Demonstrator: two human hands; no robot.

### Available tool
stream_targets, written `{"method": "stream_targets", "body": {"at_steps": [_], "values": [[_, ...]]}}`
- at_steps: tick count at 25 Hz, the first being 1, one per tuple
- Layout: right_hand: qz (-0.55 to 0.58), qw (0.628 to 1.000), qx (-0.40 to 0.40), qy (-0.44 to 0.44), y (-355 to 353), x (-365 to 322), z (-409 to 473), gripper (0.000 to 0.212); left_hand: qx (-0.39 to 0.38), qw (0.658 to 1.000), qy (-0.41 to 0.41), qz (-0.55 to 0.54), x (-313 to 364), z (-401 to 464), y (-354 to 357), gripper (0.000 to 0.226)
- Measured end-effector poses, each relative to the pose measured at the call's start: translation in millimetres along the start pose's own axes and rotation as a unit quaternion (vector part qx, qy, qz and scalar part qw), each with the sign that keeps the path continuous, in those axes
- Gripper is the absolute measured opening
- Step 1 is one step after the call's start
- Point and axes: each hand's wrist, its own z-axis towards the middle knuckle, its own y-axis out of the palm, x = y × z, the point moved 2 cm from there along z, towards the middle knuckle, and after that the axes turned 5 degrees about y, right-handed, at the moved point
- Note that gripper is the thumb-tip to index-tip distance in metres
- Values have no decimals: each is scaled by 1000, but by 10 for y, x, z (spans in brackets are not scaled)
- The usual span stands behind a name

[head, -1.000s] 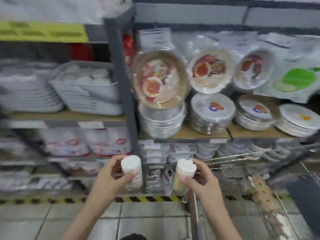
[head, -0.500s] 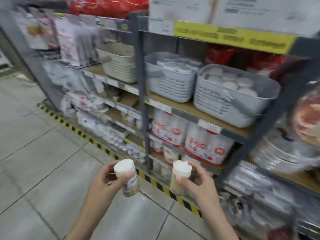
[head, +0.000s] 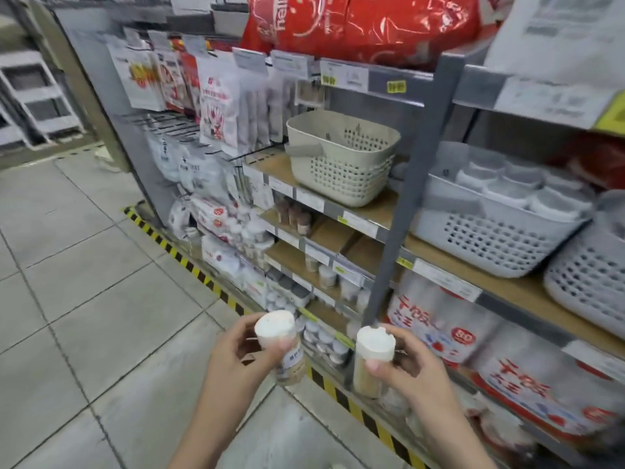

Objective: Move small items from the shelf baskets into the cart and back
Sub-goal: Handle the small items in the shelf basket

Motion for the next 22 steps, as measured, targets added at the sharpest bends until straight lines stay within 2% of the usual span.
{"method": "stream_targets", "body": {"at_steps": [3, 6, 9, 11, 15, 19, 22], "values": [[-18, 1000, -15, -16, 238, -285, 585, 43, -16, 1000, 6, 0, 40, 612, -24, 52], [-34, 998, -41, -33, 455, -551, 1156, 44, 1, 1000, 0, -12, 11, 1201, -162, 56], [-30, 997, -53, -47, 659, -804, 1625, 44, 30, 1000, -11, -2, -3, 1735, -356, 49], [-29, 997, -55, -52, 746, -946, 1893, 44, 43, 999, -12, -2, -52, 2069, -478, 43], [-1, 999, -30, -44, 856, -1210, 2283, 39, 25, 1000, -16, -10, -71, 2772, -583, 53], [9, 997, 34, -67, 962, -1609, 2615, 45, -40, 999, -1, -37, 135, 3588, -457, 29], [54, 988, 101, -98, 1051, -1893, 2875, 52, -130, 990, 29, -36, 429, 4191, -347, 22]]}}
